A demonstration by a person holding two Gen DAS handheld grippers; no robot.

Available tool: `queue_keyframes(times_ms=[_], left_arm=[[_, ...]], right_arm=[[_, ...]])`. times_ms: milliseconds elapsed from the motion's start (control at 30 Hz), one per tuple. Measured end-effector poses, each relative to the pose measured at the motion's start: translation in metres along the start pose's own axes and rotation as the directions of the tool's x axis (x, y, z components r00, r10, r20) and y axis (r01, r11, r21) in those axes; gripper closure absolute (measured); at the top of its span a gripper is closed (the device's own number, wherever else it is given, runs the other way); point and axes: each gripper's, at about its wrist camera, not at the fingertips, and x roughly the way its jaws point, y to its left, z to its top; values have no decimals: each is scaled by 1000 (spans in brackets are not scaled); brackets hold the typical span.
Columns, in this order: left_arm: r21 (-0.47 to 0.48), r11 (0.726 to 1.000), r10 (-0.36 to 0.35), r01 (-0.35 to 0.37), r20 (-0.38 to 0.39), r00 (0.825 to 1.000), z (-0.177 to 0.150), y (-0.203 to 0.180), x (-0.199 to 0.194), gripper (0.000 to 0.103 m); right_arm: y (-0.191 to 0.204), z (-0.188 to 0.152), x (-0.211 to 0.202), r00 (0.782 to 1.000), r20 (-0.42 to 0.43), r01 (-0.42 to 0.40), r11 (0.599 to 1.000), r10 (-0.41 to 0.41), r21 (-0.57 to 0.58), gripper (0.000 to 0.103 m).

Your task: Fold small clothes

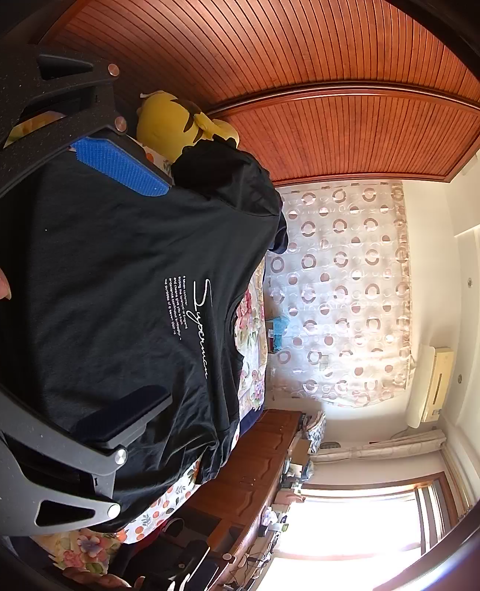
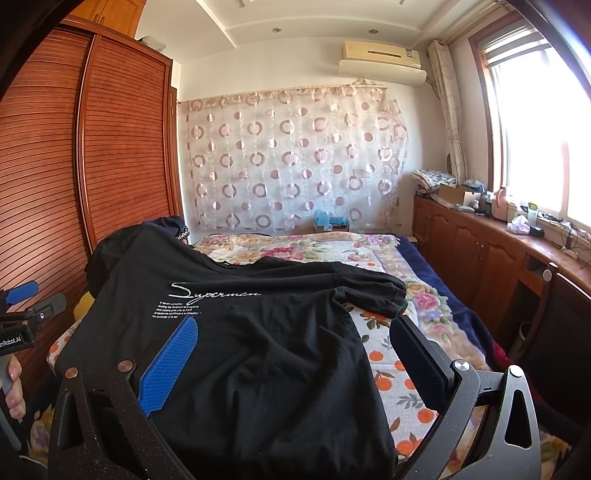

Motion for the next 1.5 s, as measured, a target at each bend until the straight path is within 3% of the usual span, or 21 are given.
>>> queue_keyframes(times_ms=[1500], left_arm=[[-11, 1000, -4, 4, -16, 1000, 0, 1, 6, 0]], right_arm=[[5, -3, 12, 999, 5, -51, 999, 51, -10, 0]])
